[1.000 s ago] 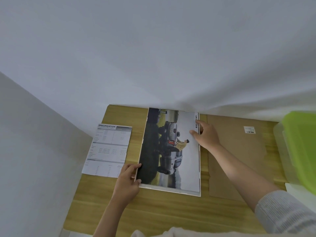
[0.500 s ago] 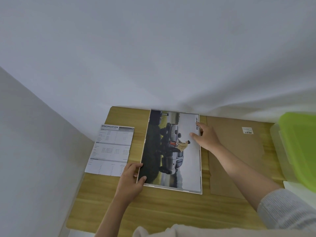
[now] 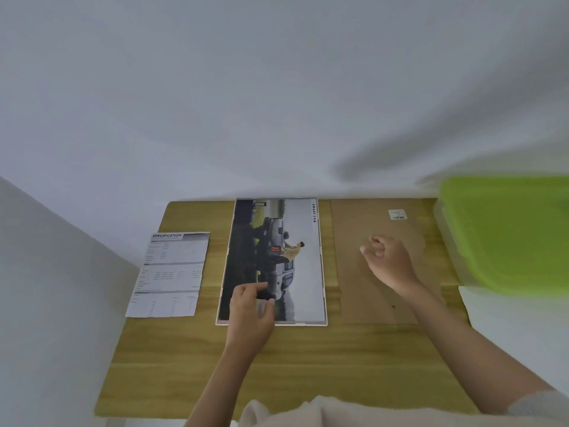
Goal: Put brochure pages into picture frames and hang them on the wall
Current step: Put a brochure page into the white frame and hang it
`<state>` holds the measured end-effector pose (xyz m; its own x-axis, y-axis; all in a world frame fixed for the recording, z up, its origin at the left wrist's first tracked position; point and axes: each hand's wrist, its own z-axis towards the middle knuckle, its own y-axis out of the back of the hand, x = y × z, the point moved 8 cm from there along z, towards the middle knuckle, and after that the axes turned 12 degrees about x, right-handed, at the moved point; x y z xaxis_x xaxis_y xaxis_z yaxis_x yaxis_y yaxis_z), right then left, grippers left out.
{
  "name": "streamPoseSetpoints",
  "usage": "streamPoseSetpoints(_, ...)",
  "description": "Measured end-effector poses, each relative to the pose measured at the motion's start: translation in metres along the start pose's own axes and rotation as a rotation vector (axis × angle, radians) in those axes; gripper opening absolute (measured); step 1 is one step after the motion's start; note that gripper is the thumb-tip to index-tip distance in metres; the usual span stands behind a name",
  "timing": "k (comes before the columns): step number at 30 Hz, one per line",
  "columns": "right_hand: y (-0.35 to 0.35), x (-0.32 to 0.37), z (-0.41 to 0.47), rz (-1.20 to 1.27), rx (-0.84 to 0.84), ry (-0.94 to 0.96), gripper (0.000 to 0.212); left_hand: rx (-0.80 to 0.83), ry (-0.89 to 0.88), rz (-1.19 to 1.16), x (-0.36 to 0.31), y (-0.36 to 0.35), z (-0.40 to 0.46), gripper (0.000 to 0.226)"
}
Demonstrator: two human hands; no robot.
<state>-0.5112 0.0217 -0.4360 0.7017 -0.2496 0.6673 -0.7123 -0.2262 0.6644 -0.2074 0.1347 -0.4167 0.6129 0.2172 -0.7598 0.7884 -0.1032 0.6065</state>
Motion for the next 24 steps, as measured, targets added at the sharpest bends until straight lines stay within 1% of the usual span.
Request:
streamPoseSetpoints(3,0.019,-0.033,-0.018,0.004,-0.047,-0.041,0.042,0.047,-0.05,-0.001,-0.029,-0.032,0.001,0.026)
streamPoseSetpoints(6,0.035,-0.063,-0.034,-0.013,-0.082,-0.077,0.041,0.128,-0.052,-0.013,-0.053,-0.073,0.001,0.026)
streamPoseSetpoints(9,0.046,-0.088,-0.045,-0.034,-0.085,-0.128,0.043,0.216,0.003,-0.036,-0.071,-0.116,0.002,0.032)
streamPoseSetpoints(12,0.051,-0.101,-0.053,-0.074,-0.1,-0.172,0.047,0.294,0.122,0.052,-0.078,-0.143,0.005,0.042)
streamPoseSetpoints(14,0.054,-0.111,-0.055,-0.111,-0.084,-0.207,0.049,0.306,0.209,0.087,-0.081,-0.158,0.003,0.045)
streamPoseSetpoints(17,0.051,-0.118,-0.055,-0.141,-0.042,-0.22,0.051,0.282,0.26,0.08,-0.086,-0.168,-0.001,0.043)
streamPoseSetpoints(21,0.051,-0.124,-0.05,0.016,-0.036,-0.23,0.055,0.224,0.327,0.015,-0.081,-0.162,0.004,0.046)
streamPoseSetpoints(24,0.056,-0.124,-0.051,0.141,-0.094,-0.216,0.051,0.211,0.336,-0.031,-0.079,-0.155,0.012,0.051)
